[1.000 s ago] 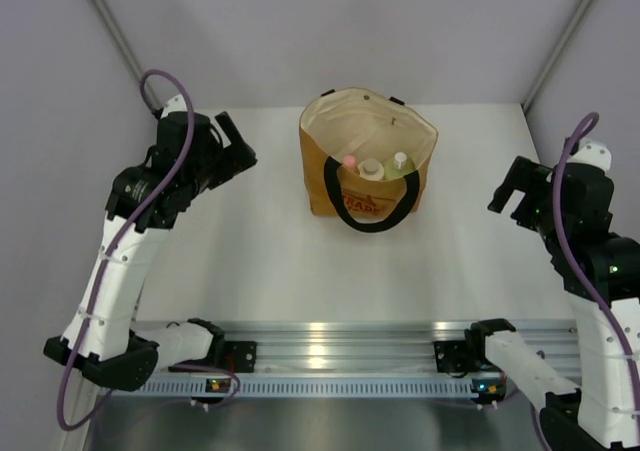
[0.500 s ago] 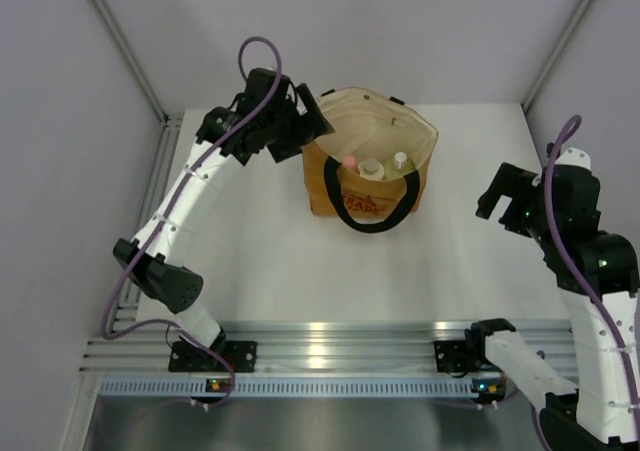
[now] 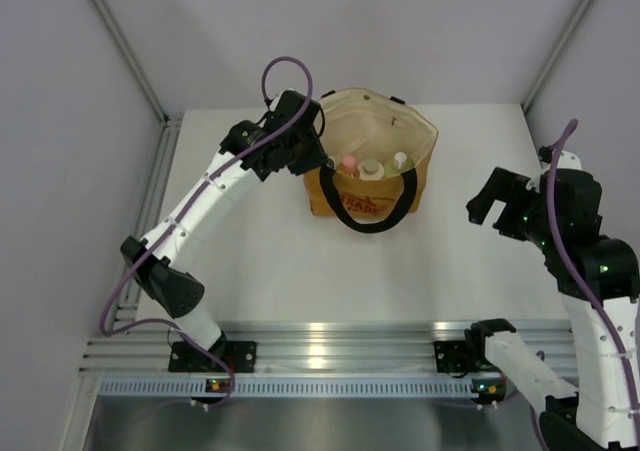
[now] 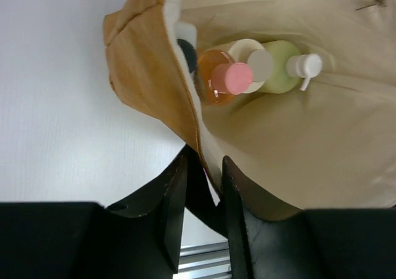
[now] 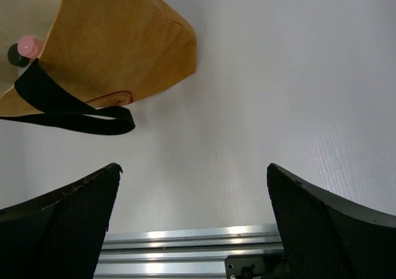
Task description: Take the personal care products out of the canvas bag
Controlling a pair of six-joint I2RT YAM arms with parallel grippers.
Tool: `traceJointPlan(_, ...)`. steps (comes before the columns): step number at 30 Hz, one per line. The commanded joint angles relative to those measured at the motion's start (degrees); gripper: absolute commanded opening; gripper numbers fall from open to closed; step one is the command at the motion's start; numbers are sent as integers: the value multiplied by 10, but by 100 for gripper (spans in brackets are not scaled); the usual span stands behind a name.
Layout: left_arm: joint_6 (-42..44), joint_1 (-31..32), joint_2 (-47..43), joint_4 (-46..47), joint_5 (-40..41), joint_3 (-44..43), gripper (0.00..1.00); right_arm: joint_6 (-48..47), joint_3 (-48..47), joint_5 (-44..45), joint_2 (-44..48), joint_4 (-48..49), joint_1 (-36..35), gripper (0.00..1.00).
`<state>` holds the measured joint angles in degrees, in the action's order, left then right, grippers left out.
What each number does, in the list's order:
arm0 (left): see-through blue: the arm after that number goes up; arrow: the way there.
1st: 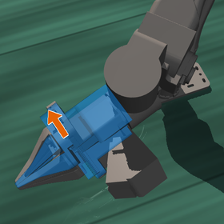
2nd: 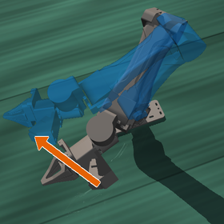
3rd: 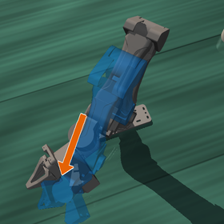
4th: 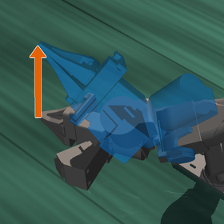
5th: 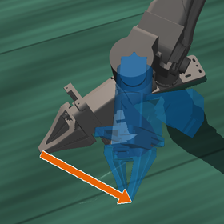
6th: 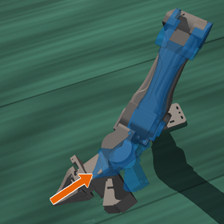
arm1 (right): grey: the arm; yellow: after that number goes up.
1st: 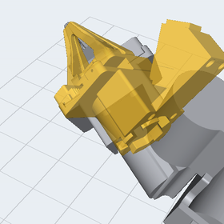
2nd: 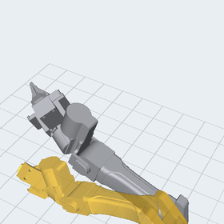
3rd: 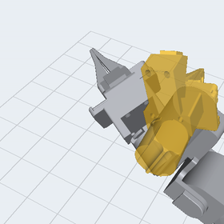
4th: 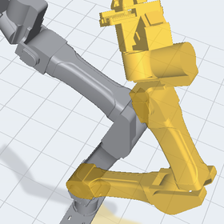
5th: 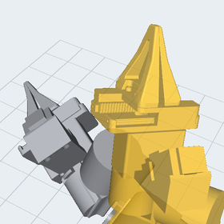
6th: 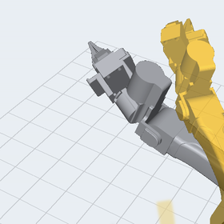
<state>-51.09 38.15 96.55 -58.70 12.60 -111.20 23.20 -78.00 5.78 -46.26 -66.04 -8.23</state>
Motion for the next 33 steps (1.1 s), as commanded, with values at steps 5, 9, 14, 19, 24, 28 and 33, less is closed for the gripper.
traceJointPlan(5, -1, -2, -33, -10, 19, 63, 22, -5, -88, -136, -39, 44, 7, 100)
traceJointPlan(9, -11, -1, -57, -10, 25, 90, 0, -29, -125, -245, -76, 64, 7, 99)
traceJointPlan(14, -38, 10, -87, -9, 29, 141, 0, -11, -158, -348, -122, 111, 1, 94)
traceJointPlan(19, -75, 20, -102, -8, 32, 190, 0, -1, -190, -329, -184, 151, -69, 83)
traceJointPlan(24, -90, 33, -88, -6, 38, 201, 0, 1, -219, -236, -260, 190, -184, 79)
traceJointPlan(28, -103, 39, -79, -6, 44, 208, 0, 10, -220, -181, -311, 227, -241, 77)
traceJointPlan(33, -117, 39, -77, -8, 59, 221, 0, -1, -226, -87, -380, 246, -291, 73)
